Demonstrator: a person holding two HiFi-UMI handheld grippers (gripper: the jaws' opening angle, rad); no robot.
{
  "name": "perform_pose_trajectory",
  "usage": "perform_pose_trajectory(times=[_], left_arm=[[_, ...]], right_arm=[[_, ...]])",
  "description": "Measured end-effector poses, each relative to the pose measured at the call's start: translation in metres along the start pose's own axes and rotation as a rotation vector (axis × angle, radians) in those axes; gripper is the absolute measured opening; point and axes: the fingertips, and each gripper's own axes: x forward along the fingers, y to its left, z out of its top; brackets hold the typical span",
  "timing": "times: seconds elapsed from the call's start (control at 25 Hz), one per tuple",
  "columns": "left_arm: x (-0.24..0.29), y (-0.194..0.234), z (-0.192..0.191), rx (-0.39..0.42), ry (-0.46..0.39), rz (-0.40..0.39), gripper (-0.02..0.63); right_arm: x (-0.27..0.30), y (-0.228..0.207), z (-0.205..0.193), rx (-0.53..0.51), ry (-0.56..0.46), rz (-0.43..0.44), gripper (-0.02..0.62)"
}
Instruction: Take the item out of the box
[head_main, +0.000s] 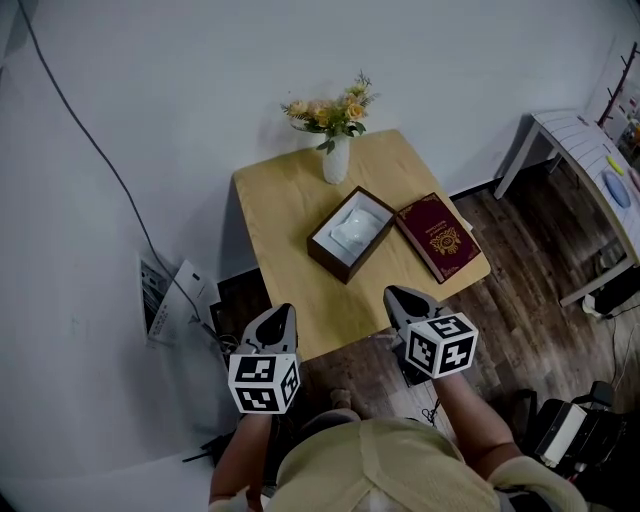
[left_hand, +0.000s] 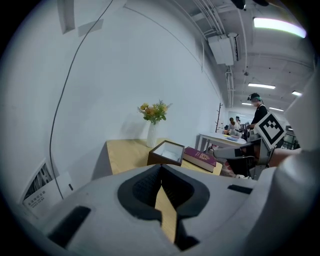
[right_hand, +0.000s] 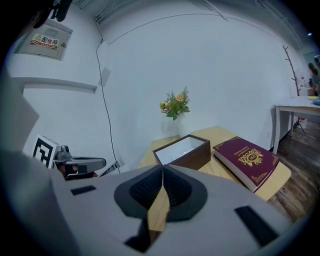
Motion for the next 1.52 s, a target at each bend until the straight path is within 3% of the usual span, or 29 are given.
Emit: perform_pose_trajectory(times=[0.28,0.68,1.08,1.52], left_arm=[[0.019,0.014,-0.002,0.009,0.029,-0.045,0.021],[0.06,-0.001,0.007,0.072,0.063,-0.14,0.021],[0.113,-0.013,0.041,0.09,0.035,-0.159,0.021],[0.156,-0.023,0.066,0.149,0.072,-0.172,0.021]], right_arm=[[0.023,0.004,0.003,0.013,0.012,-0.01,0.031],[0.044,-0.011,0.012,0.03,0.02,0.005,0.031],[0.074,-0.043,0.043,0.019,0.039,0.081,0.031],[0.102,-0.063,0.063,0.034,0.075,0.17,0.031]])
